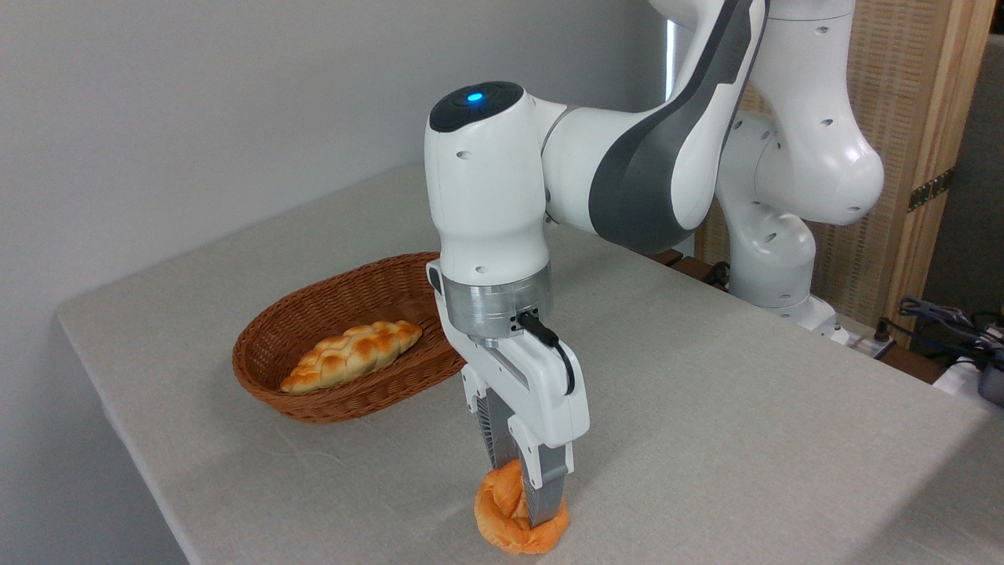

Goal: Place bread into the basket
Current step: 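Close the gripper on the round orange bun, then lift the orange bun and carry it over the wicker basket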

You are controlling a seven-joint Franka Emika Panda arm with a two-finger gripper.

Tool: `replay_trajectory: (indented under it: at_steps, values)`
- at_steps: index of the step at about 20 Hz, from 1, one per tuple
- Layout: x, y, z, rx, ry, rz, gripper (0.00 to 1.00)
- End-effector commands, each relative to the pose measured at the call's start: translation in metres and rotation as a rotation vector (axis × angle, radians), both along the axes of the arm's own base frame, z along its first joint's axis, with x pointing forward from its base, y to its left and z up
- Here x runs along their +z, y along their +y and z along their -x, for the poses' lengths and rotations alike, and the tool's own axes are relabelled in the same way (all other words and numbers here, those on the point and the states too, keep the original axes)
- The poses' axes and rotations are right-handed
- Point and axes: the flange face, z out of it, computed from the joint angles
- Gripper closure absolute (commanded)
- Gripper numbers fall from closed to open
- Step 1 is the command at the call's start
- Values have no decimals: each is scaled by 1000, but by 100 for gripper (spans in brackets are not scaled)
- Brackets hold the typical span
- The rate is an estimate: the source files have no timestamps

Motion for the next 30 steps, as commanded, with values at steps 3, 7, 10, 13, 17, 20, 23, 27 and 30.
replay_trajectory:
  at_steps: [3, 7, 10, 13, 17, 20, 23, 27, 30]
  values:
    - [11, -1, -4, 41, -47, 56, 46]
    - [19, -11, -7, 43, -35, 63, 53]
    - [24, -15, -8, 57, -40, 67, 54]
    - [42, -30, -13, 71, -14, 74, 54]
    - [97, -64, -20, 118, 34, 146, 54]
    - [146, -99, -12, 97, 120, 173, 53]
    - [163, -153, 12, 40, 213, 155, 53]
    - [155, -234, 34, 103, 263, 105, 51]
    - [143, -274, 48, 105, 281, 80, 50]
